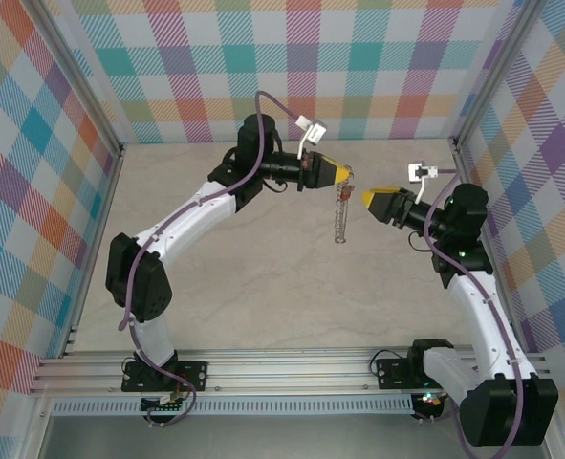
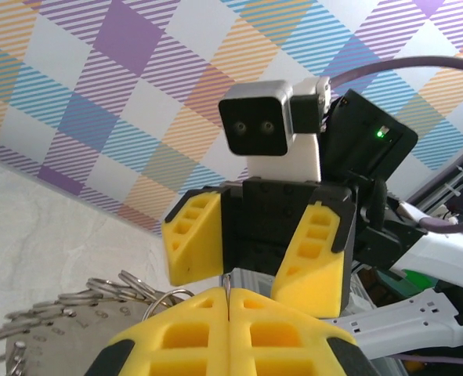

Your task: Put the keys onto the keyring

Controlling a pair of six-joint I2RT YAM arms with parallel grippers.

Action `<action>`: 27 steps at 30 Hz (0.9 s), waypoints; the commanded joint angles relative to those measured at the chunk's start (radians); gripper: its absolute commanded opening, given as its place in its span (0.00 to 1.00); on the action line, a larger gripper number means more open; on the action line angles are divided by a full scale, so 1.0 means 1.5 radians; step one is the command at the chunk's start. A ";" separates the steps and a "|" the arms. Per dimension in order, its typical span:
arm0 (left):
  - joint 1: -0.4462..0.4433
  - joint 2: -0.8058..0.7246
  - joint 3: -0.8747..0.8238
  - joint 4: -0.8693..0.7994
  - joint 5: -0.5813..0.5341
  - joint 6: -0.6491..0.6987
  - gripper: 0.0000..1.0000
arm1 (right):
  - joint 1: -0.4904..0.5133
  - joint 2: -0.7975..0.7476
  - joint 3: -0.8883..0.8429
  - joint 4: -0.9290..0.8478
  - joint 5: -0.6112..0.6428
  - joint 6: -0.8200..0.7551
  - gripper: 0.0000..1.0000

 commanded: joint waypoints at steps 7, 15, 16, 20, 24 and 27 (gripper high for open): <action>-0.006 -0.046 0.002 0.059 0.013 -0.024 0.00 | 0.025 0.005 0.000 0.078 -0.061 0.020 0.66; -0.009 -0.044 0.008 0.072 0.018 -0.037 0.00 | 0.056 0.028 0.009 0.096 -0.051 0.018 0.63; -0.009 -0.042 0.009 0.074 0.021 -0.037 0.00 | 0.059 0.031 0.011 0.097 -0.049 0.019 0.63; -0.012 -0.040 0.010 0.075 0.024 -0.039 0.00 | 0.077 0.046 0.018 0.108 -0.045 0.017 0.60; -0.013 -0.038 0.011 0.078 0.024 -0.039 0.00 | 0.093 0.065 0.026 0.113 -0.035 0.013 0.56; -0.014 -0.036 0.011 0.080 0.024 -0.041 0.00 | 0.101 0.077 0.032 0.121 -0.030 0.014 0.50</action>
